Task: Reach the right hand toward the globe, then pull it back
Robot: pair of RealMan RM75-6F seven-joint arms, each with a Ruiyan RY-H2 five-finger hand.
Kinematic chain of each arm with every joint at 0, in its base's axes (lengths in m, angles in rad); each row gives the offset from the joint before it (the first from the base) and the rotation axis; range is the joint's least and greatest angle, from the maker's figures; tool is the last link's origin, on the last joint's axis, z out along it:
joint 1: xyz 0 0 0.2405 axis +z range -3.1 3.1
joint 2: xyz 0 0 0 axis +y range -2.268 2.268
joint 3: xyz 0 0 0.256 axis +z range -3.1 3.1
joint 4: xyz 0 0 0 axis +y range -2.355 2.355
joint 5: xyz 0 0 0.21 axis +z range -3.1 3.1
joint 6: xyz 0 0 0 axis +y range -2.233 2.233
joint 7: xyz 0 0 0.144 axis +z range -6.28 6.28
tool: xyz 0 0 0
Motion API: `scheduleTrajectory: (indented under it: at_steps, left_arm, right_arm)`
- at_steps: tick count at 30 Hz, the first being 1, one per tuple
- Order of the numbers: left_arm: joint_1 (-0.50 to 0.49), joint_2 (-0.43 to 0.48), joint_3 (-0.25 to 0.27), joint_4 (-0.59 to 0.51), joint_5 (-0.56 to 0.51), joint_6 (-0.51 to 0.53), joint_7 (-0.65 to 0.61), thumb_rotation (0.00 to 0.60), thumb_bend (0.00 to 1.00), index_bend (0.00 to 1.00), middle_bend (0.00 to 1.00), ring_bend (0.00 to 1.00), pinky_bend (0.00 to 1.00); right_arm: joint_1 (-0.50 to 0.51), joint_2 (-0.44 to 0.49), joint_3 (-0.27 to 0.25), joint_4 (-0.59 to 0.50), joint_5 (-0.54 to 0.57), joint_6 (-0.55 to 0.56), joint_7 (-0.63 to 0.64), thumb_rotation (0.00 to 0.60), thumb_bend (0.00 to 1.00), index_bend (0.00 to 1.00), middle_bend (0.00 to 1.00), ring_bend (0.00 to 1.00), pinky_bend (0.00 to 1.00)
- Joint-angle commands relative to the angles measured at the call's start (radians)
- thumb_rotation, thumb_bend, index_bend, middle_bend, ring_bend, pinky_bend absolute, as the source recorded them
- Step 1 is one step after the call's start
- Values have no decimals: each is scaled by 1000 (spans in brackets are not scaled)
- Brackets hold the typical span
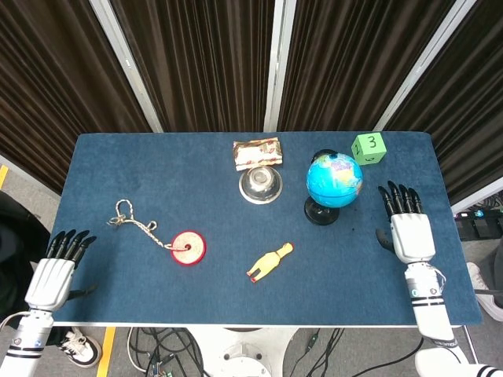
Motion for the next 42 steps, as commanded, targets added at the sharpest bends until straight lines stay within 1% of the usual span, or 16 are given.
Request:
scheduleTrajectory:
  at_steps: [1, 6, 9, 14, 22, 26, 28, 32, 34, 37, 39, 42]
  left_arm:
    - [0, 0, 0, 1, -1, -1, -1, 600, 0, 135, 79, 17, 52]
    - [1, -1, 0, 4, -1, 1, -5, 600, 0, 135, 79, 17, 52]
    - [2, -2, 0, 7, -2, 2, -9, 600, 0, 135, 79, 17, 52]
    - [3, -3, 1, 13, -2, 3, -16, 600, 0, 135, 79, 17, 52]
    - [5, -4, 2, 20, -3, 4, -28, 600, 0, 135, 79, 17, 52]
    - [5, -5, 3, 22, -1, 5, -30, 600, 0, 135, 79, 17, 52]
    - [5, -5, 3, 22, -1, 5, -29, 600, 0, 135, 79, 17, 52]
    - [5, -3, 3, 19, -1, 5, -25, 600, 0, 135, 79, 17, 53]
    - [5, -3, 3, 17, -2, 3, -23, 600, 0, 135, 79, 17, 52]
    - [4, -3, 4, 14, -2, 0, -19, 600, 0, 135, 79, 17, 53]
    - [4, -2, 3, 13, -2, 0, -17, 600, 0, 135, 79, 17, 53]
    - [3, -2, 3, 11, 0, 1, -15, 600, 0, 135, 79, 17, 53]
  right_arm:
    - [-1, -10, -45, 22, -110, 42, 52, 600, 224, 0, 0, 0, 0]
    - [14, -26, -95, 45, -229, 62, 79, 600, 228, 0, 0, 0, 0]
    - [27, -36, -110, 43, -262, 55, 77, 600, 228, 0, 0, 0, 0]
    - [42, -53, -119, 35, -278, 37, 58, 600, 228, 0, 0, 0, 0]
    - [48, -65, -109, 36, -241, 16, 34, 600, 227, 0, 0, 0, 0]
    - [37, -59, -92, 37, -186, 11, 23, 600, 227, 0, 0, 0, 0]
    - [27, -60, -71, 38, -128, 7, 7, 600, 226, 0, 0, 0, 0]
    - [9, -67, -16, 24, 24, -1, -49, 600, 226, 0, 0, 0, 0]
    - [-3, -75, 21, 8, 123, 5, -85, 600, 226, 0, 0, 0, 0]
    - [-12, -73, 58, -24, 228, 8, -116, 600, 227, 0, 0, 0, 0]
    - [-14, -63, 58, -34, 240, 9, -123, 600, 227, 0, 0, 0, 0]
    - [-18, -54, 40, -35, 201, 23, -112, 600, 227, 0, 0, 0, 0]
